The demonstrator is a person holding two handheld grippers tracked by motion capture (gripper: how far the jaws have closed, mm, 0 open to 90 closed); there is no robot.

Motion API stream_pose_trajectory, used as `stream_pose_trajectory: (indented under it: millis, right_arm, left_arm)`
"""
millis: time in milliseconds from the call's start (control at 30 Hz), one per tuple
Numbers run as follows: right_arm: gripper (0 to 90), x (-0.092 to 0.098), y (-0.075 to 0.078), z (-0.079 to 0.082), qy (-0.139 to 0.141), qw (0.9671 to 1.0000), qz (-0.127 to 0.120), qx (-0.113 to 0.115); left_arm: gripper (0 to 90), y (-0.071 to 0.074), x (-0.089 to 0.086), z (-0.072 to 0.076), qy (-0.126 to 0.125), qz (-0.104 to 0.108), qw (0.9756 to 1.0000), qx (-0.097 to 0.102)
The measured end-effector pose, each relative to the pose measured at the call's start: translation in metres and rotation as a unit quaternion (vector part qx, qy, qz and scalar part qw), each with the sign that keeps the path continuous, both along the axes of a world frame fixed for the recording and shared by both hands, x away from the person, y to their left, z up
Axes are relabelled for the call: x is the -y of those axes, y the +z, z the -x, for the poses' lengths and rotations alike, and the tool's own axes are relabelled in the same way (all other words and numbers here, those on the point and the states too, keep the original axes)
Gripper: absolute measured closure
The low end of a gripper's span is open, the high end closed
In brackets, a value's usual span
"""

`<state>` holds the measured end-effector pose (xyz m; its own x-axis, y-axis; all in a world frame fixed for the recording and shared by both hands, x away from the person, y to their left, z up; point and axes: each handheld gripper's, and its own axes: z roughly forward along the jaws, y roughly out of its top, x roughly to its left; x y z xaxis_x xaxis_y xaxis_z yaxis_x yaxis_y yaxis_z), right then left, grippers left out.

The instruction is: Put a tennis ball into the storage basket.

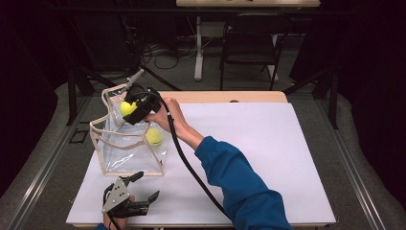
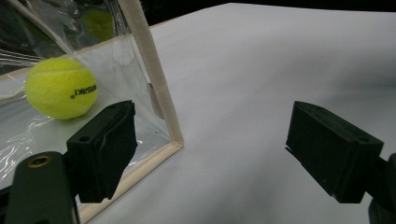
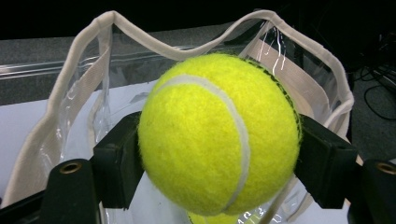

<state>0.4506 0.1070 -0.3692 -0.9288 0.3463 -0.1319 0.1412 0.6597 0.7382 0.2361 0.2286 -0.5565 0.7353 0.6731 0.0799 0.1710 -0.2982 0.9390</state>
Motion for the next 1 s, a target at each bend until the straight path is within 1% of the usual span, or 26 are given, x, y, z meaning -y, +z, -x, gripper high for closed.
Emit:
stream_pose_trajectory:
  millis: [100, 200, 233, 333, 433, 500, 567, 667, 933, 967, 1000]
  right_arm:
    - [21.8, 0.000, -0.001, 0.000, -0.007, 1.0000, -0.001, 0.002]
    - [14.4, 0.003, 0.002, 0.001, -0.014, 0.9998, -0.016, 0.002]
    - [14.2, 0.005, 0.004, 0.001, -0.018, 0.9997, -0.018, 0.003]
    - [10.6, 0.013, 0.006, 0.002, -0.015, 0.9995, -0.027, -0.004]
    - [5.0, 0.022, 0.007, 0.001, -0.014, 0.9990, -0.039, -0.018]
    - [3.0, 0.027, 0.007, 0.001, -0.012, 0.9986, -0.044, -0.027]
    - [0.7, 0.034, 0.006, 0.002, -0.012, 0.9984, -0.045, -0.031]
    - [0.0, 0.046, 0.005, 0.002, -0.010, 0.9975, -0.055, -0.044]
    - [0.0, 0.068, 0.004, 0.005, -0.007, 0.9962, -0.071, -0.049]
    - [0.0, 0.072, 0.004, 0.006, -0.006, 0.9956, -0.078, -0.051]
    - [0.0, 0.074, 0.004, 0.006, -0.005, 0.9955, -0.080, -0.050]
  left_arm:
    - [16.1, 0.000, 0.000, 0.000, -0.001, 0.000, 1.0000, 0.000]
    - [16.1, 0.000, 0.000, 0.000, -0.001, 0.000, 1.0000, 0.000]
    - [16.1, 0.000, 0.000, 0.000, -0.001, 0.000, 1.0000, 0.000]
    - [16.1, 0.000, 0.000, 0.000, -0.002, 0.000, 1.0000, 0.000]
    - [16.1, 0.000, 0.000, 0.000, -0.002, -0.001, 1.0000, -0.001]
    - [16.1, 0.000, 0.001, 0.000, -0.001, -0.002, 1.0000, 0.000]
    - [16.1, 0.000, 0.001, 0.000, -0.002, -0.002, 1.0000, -0.001]
    - [16.1, 0.000, 0.001, 0.000, -0.002, -0.002, 1.0000, -0.001]
    - [16.1, 0.000, 0.001, 0.000, -0.001, -0.003, 1.0000, -0.001]
    - [16.1, 0.000, 0.001, 0.000, -0.001, -0.002, 1.0000, -0.002]
    - [16.1, 0.000, 0.001, 0.000, -0.001, -0.003, 1.0000, -0.003]
